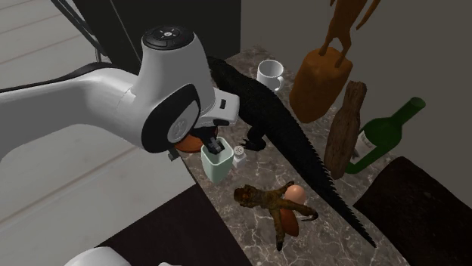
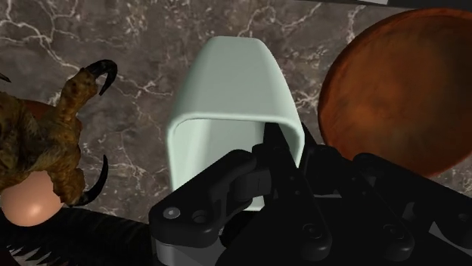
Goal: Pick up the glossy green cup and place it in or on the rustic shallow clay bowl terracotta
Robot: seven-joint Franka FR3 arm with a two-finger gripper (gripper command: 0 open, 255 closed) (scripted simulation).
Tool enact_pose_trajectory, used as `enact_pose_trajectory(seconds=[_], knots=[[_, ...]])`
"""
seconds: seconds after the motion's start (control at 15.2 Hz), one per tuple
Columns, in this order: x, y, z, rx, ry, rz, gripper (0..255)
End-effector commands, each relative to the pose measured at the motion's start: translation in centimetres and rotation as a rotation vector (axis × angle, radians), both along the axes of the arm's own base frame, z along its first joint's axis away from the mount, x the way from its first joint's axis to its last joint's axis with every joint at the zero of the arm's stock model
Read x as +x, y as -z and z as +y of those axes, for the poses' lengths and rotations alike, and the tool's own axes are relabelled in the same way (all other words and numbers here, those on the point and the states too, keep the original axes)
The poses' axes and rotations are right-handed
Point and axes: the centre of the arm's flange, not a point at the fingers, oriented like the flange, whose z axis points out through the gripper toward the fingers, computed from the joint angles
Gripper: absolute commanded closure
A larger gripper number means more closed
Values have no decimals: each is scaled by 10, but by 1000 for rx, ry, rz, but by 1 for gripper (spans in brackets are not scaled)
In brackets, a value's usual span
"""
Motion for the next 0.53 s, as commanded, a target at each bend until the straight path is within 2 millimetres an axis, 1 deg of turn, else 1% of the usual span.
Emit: enact_pose_trajectory(seconds=[0.0,0.46], knots=[[1,-10,-1,0,0,0,255],[1,-47,-1,0,0,0,255]])
